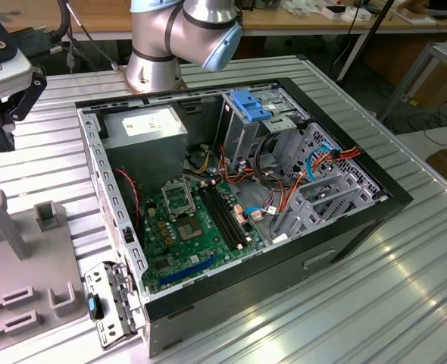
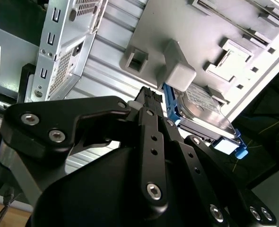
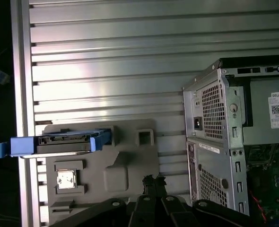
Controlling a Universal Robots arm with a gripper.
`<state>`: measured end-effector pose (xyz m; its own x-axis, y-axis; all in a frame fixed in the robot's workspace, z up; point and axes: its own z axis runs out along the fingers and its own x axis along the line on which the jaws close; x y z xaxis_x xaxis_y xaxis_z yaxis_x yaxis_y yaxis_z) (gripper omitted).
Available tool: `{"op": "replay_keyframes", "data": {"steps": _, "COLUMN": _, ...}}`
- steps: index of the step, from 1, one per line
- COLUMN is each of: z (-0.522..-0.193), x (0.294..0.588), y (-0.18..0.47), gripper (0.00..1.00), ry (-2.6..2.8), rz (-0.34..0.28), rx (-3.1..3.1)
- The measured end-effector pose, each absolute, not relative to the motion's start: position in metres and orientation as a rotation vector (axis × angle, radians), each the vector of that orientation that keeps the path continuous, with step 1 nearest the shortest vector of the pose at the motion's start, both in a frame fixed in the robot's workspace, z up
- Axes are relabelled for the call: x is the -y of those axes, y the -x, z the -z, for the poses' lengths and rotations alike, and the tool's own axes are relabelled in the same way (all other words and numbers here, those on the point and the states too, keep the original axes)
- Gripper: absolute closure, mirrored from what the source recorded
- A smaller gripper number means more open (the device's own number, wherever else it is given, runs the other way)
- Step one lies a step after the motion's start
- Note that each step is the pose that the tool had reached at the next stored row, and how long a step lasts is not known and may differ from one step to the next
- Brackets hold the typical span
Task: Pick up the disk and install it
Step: 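Reach for the disk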
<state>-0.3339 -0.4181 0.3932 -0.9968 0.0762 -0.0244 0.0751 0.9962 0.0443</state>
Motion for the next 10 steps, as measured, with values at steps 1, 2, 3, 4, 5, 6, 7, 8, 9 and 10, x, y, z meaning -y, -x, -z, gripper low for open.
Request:
{"op": "replay_keyframes", "data": {"steps": 1, "z": -0.393, "x": 0.418, "y": 0.336, "gripper": 0.89, "ry": -0.118, "rz": -0.068, "rx": -3.113}}
{"op": "replay_keyframes", "data": {"steps": 2, "z": -0.393, "x": 0.417, "y": 0.338, "gripper": 0.89, "ry": -0.118, "rz": -0.068, "rx": -3.112}}
{"op": "replay_keyframes", "data": {"steps": 3, "z": -0.393, "x": 0.415, "y": 0.340, "gripper": 0.89, "ry": -0.118, "rz": -0.068, "rx": -3.112}}
{"op": "replay_keyframes", "data": {"steps": 4, "z": -0.393, "x": 0.413, "y": 0.342, "gripper": 0.89, "ry": -0.118, "rz": -0.068, "rx": -3.112}}
{"op": "replay_keyframes", "data": {"steps": 5, "z": -0.393, "x": 0.411, "y": 0.344, "gripper": 0.89, "ry": -0.118, "rz": -0.068, "rx": -3.112}}
{"op": "replay_keyframes", "data": {"steps": 6, "z": -0.393, "x": 0.410, "y": 0.345, "gripper": 0.89, "ry": -0.118, "rz": -0.068, "rx": -3.112}}
{"op": "replay_keyframes", "data": {"steps": 7, "z": -0.393, "x": 0.408, "y": 0.347, "gripper": 0.89, "ry": -0.118, "rz": -0.068, "rx": -3.112}}
{"op": "replay_keyframes", "data": {"steps": 8, "z": -0.393, "x": 0.407, "y": 0.348, "gripper": 0.89, "ry": -0.118, "rz": -0.068, "rx": -3.113}}
{"op": "replay_keyframes", "data": {"steps": 9, "z": -0.393, "x": 0.406, "y": 0.350, "gripper": 0.89, "ry": -0.118, "rz": -0.068, "rx": -3.113}}
{"op": "replay_keyframes", "data": {"steps": 10, "z": -0.393, "x": 0.405, "y": 0.353, "gripper": 0.89, "ry": -0.118, "rz": -0.068, "rx": -3.112}}
